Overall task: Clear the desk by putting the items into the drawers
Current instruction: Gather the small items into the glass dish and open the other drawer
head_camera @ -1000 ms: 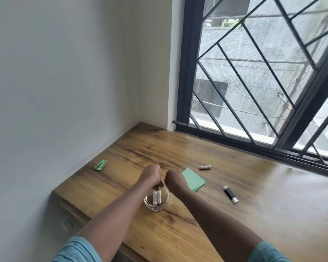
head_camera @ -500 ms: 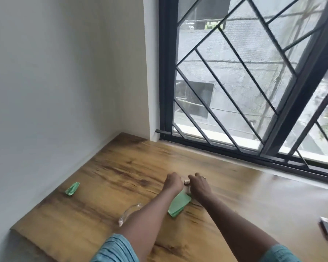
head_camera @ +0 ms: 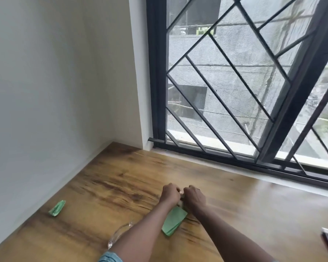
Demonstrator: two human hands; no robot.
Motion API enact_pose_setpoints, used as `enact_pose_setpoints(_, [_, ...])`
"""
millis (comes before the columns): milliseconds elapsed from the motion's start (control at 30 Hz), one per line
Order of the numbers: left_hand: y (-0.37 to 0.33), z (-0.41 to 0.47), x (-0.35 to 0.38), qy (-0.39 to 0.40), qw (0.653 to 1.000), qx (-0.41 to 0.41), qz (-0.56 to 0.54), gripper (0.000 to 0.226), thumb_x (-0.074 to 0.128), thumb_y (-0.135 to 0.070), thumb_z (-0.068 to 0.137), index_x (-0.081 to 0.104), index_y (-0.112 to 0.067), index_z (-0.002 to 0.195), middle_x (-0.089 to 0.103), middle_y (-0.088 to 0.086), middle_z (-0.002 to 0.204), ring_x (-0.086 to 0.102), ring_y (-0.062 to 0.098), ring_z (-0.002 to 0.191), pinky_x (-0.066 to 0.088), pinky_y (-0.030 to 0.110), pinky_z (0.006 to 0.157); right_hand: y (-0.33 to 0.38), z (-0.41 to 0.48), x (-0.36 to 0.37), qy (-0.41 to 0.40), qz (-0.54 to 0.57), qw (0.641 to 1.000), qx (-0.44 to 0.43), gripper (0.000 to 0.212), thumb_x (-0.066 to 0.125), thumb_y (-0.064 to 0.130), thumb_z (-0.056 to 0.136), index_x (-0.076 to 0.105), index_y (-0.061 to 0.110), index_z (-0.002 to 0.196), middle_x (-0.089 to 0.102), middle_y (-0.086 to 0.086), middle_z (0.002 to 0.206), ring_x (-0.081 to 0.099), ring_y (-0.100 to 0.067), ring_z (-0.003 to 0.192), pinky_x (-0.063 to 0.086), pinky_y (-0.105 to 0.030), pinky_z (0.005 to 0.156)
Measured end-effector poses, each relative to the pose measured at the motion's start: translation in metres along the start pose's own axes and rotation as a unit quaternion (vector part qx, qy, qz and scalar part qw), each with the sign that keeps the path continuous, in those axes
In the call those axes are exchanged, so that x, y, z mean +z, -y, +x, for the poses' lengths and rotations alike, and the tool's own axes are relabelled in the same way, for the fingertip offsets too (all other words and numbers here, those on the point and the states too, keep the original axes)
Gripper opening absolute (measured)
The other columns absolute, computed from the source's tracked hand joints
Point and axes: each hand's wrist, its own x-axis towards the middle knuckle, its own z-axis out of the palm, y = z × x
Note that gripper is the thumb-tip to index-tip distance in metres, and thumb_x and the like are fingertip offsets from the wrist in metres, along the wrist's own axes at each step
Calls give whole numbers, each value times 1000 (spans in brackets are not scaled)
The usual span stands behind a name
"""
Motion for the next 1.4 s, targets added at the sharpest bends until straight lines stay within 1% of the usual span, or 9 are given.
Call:
enact_pose_setpoints(100, [4, -10, -12, -20, 999, 11, -25, 23, 53, -5, 87, 74, -7, 94, 72, 11, 95, 63, 20, 85, 40, 29, 65, 10, -8, -8, -20, 20, 1000, 7, 23, 44, 11, 94, 61, 4, 107, 60, -14, 114, 59, -31, 104, 48, -38, 79])
enact_pose_setpoints(200, [12, -23, -32, -61, 997, 7, -45, 23, 56, -8, 85, 75, -10, 97, 73, 14, 102, 66, 23, 94, 46, 29, 72, 25, -18, -16, -38, 43, 998, -3, 24, 43, 7, 91, 62, 3, 106, 61, -19, 112, 60, -36, 102, 49, -38, 76])
enact_pose_setpoints(300, [26, -41, -54, -96, 993, -8, -73, 25, 54, -6, 83, 76, -9, 95, 74, 13, 100, 68, 24, 97, 52, 30, 79, 46, -31, -20, -41, 71, 996, -24, 23, 50, 12, 91, 61, 5, 109, 60, -20, 113, 60, -38, 101, 48, -37, 75])
enact_pose_setpoints(600, [93, -91, -89, -127, 986, -50, -100, 18, 57, -6, 81, 74, -7, 82, 75, 15, 80, 73, 25, 75, 60, 34, 71, 117, -83, 2, 14, 136, 988, -69, 24, 64, 11, 81, 69, 2, 102, 68, -21, 103, 65, -36, 94, 49, -34, 70])
enact_pose_setpoints(667, [105, -101, -90, -125, 988, -54, -74, 14, 61, -10, 79, 75, -12, 77, 75, 11, 80, 72, 24, 78, 57, 34, 72, 127, -93, 9, 22, 139, 987, -72, 24, 64, 12, 82, 68, 2, 102, 68, -20, 104, 65, -35, 94, 49, -34, 70])
enact_pose_setpoints(800, [122, -114, -88, -106, 992, -54, -40, 10, 67, -13, 76, 76, -12, 80, 76, 5, 87, 70, 19, 86, 56, 30, 78, 139, -108, 21, 30, 134, 989, -54, 25, 62, 12, 82, 67, 4, 105, 66, -18, 107, 65, -35, 97, 50, -35, 71])
enact_pose_setpoints(1000, [130, -125, -78, -64, 998, -5, 14, 19, 61, -12, 85, 74, -13, 99, 73, 9, 105, 66, 23, 101, 48, 27, 78, 142, -119, 32, 36, 120, 992, -21, 28, 50, 5, 86, 63, 6, 111, 65, -15, 111, 63, -34, 104, 49, -34, 73])
enact_pose_setpoints(1233, [135, -130, -74, -46, 997, 25, 64, 18, 58, -14, 88, 73, -13, 98, 71, 13, 106, 65, 27, 100, 47, 29, 73, 147, -124, 40, 40, 121, 992, -18, 26, 46, 4, 88, 63, 2, 106, 66, -16, 110, 65, -33, 101, 50, -36, 75])
enact_pose_setpoints(1400, [145, -129, -74, -42, 997, 44, 53, 21, 59, -15, 89, 73, -16, 104, 71, 8, 111, 64, 24, 105, 48, 28, 79, 151, -125, 40, 36, 117, 992, -17, 27, 46, 3, 86, 65, 3, 106, 67, -17, 108, 65, -33, 100, 47, -34, 70])
